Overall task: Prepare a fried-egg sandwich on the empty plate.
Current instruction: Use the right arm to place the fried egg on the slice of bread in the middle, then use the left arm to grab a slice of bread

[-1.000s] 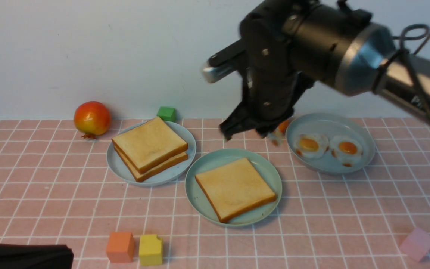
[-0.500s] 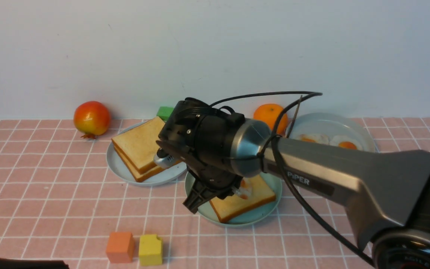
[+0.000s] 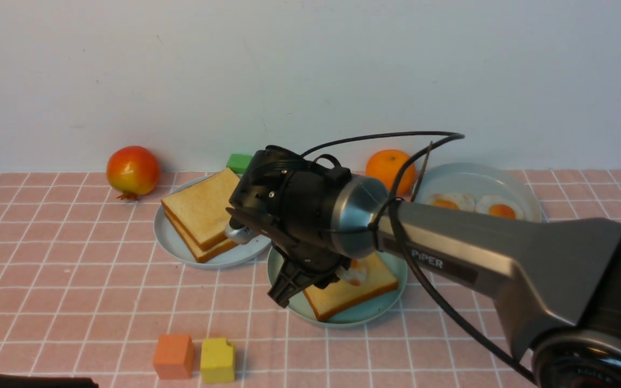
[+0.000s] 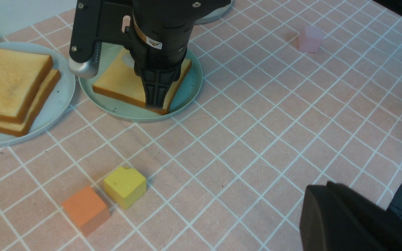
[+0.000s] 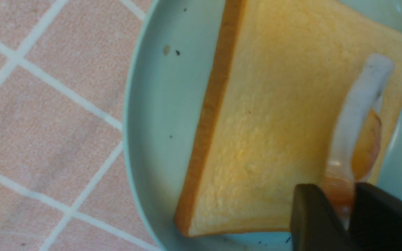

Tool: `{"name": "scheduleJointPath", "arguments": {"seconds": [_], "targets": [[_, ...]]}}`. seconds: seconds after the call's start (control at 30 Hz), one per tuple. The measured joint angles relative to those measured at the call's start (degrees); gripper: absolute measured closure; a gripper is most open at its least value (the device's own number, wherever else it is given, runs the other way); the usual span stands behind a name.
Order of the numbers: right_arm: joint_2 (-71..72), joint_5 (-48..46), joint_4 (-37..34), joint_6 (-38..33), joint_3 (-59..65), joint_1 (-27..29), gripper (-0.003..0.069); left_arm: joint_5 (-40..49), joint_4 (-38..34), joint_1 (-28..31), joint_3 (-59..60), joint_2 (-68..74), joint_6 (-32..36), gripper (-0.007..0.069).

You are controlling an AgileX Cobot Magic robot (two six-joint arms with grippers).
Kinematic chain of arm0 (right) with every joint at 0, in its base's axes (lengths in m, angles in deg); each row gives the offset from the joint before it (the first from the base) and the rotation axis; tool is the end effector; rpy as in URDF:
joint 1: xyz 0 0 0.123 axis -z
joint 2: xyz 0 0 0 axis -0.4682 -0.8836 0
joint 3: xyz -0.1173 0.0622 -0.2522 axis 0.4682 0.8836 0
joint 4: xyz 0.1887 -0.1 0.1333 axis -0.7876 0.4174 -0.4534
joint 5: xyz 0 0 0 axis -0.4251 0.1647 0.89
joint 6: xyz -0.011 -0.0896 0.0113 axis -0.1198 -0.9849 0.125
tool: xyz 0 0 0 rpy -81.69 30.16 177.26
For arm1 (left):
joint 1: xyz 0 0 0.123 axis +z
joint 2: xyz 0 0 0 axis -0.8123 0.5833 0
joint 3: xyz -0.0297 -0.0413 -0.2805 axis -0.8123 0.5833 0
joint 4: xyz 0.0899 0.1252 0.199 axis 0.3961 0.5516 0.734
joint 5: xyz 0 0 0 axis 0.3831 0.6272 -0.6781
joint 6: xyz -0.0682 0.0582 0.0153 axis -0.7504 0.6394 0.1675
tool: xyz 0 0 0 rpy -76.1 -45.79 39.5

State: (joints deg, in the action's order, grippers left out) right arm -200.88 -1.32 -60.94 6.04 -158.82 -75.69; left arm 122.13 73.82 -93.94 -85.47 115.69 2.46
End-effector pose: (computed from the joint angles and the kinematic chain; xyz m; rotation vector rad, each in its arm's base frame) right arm 0.3453 0.3249 0.1850 -1.0902 2.5915 -0.4741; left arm 0.0561 -0.0644 0.3472 0.6692 1.9495 -0.6706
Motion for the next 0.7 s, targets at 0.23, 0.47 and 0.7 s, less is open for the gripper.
{"name": "scheduleJointPath", "arguments": {"seconds": [0.23,0.47,0.7], "targets": [[1.3,-0.1,-4.3,0.1,0.0,-0.4,0.0102,0.9,0.0,0.0,0.0,0.0,0.0,0.0613],[12.8,-0.4,-6.0,1.2,0.0,-2.3,0.0132,1.0,0.0,0.0,0.0,0.0,0.0,0.0612],[32.9,-1.4,-12.2,1.4,3.2,-2.3,0.0454,1.6,2.2,0.0,-0.2,5.1,-9.7,0.0612]]}}
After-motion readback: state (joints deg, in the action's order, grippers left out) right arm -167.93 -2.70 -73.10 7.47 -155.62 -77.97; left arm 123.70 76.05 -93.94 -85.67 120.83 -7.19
